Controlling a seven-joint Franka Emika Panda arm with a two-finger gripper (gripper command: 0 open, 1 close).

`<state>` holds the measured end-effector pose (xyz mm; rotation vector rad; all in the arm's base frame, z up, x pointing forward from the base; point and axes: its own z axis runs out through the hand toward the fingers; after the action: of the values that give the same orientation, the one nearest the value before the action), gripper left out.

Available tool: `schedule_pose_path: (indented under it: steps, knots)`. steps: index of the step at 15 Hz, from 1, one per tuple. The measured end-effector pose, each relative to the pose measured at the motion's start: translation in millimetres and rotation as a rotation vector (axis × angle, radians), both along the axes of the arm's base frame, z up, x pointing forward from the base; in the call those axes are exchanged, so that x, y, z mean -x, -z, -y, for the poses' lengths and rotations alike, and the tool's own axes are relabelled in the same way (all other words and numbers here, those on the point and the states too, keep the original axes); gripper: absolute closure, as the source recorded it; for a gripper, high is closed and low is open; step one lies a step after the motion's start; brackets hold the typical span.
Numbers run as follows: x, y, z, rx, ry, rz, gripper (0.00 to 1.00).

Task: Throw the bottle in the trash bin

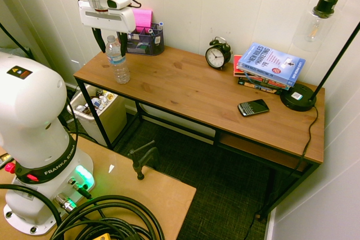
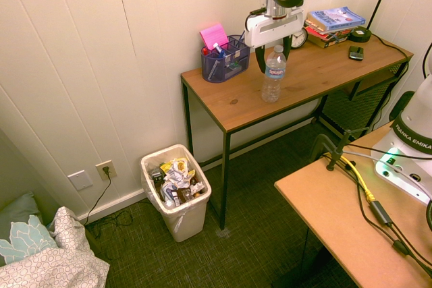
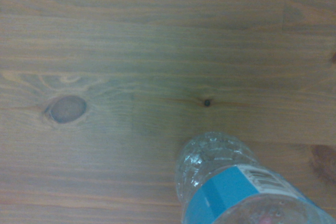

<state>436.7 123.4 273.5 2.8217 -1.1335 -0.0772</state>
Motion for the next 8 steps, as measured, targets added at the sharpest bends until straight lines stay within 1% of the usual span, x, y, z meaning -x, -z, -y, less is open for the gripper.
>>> schedule_pose_path:
  steps: [8]
  knots:
    - [-8.7, 1.3, -6.2, 0.003, -0.004, 0.0, 1.0]
